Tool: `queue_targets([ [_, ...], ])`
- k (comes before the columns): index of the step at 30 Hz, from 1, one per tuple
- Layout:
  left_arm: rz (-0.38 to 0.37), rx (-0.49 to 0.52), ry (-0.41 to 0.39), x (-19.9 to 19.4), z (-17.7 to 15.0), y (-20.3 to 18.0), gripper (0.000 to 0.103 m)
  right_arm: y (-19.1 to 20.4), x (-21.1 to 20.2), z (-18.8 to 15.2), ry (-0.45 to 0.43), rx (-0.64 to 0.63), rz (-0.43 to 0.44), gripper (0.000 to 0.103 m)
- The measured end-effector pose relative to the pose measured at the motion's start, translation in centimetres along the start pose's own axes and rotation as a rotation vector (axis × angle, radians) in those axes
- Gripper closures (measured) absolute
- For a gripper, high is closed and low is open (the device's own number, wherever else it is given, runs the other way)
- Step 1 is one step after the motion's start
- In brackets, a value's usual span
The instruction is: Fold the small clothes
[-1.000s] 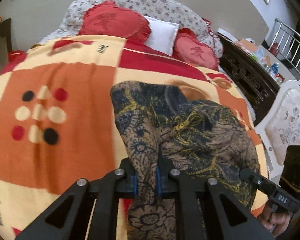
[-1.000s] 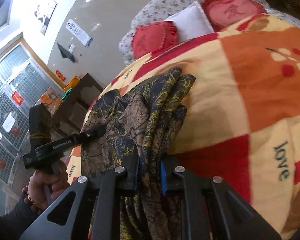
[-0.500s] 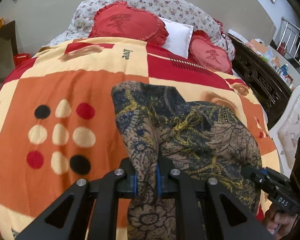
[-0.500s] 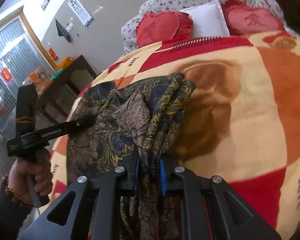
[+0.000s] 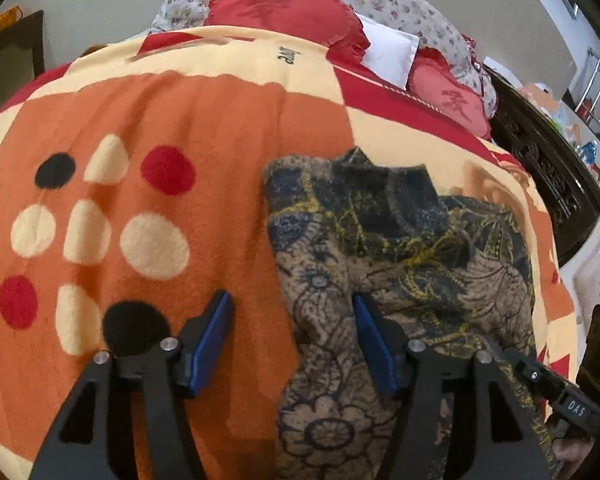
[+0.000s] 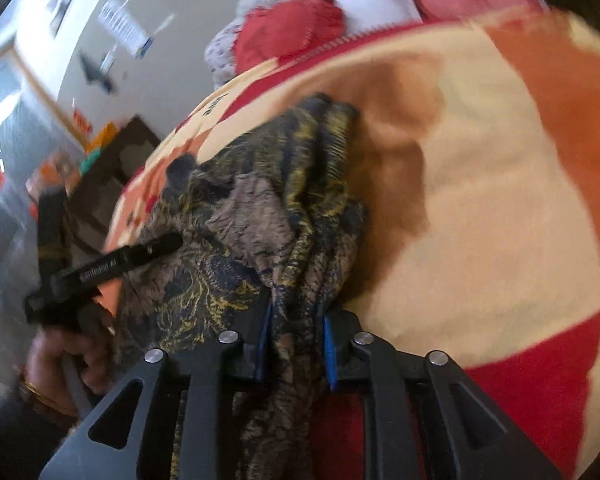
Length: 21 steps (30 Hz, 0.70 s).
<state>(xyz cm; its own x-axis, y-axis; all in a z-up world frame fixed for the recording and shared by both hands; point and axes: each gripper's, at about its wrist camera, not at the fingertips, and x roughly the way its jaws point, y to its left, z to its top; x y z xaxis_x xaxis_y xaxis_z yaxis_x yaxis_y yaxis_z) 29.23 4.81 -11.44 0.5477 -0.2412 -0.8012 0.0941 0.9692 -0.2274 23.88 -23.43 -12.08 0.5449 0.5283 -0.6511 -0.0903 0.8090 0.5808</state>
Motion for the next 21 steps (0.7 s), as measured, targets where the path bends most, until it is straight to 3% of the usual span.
queue_targets([
  [6,0.039,0.033,-0.016,-1.8,-0.2,-0.7,0.035,1.4,-0.9,1.0,0.039,-0.055,-0.039,0.079],
  [9,0.023,0.026,-0.088,-4.6,-1.2,-0.6,0.035,3.5,-3.7,1.6,0.000,-0.132,-0.097,0.079],
  [13,-0.027,-0.051,-0.199,-8.3,-3.6,-0.8,0.035,6.7,-7.9,0.5,-0.089,-0.232,-0.076,0.079],
  [15,-0.022,-0.042,-0.208,-8.4,-4.5,-1.7,0.050,8.7,-7.9,-0.8,-0.051,-0.303,-0.032,0.079],
  [16,-0.010,-0.029,-0.183,-7.8,-5.1,-2.4,0.071,9.9,-6.9,-1.6,0.004,-0.350,-0.019,0.081],
  [17,-0.008,-0.027,-0.143,-7.1,-5.4,-2.7,0.083,10.9,-5.8,-2.5,0.032,-0.408,-0.057,0.086],
  [20,0.023,0.013,-0.108,-6.0,-7.4,-3.1,0.089,9.5,-3.4,-3.7,0.089,-0.446,-0.226,0.097],
  [21,0.021,0.029,-0.111,-5.8,-8.2,-2.9,0.089,8.3,-3.3,-4.0,0.092,-0.436,-0.245,0.097],
])
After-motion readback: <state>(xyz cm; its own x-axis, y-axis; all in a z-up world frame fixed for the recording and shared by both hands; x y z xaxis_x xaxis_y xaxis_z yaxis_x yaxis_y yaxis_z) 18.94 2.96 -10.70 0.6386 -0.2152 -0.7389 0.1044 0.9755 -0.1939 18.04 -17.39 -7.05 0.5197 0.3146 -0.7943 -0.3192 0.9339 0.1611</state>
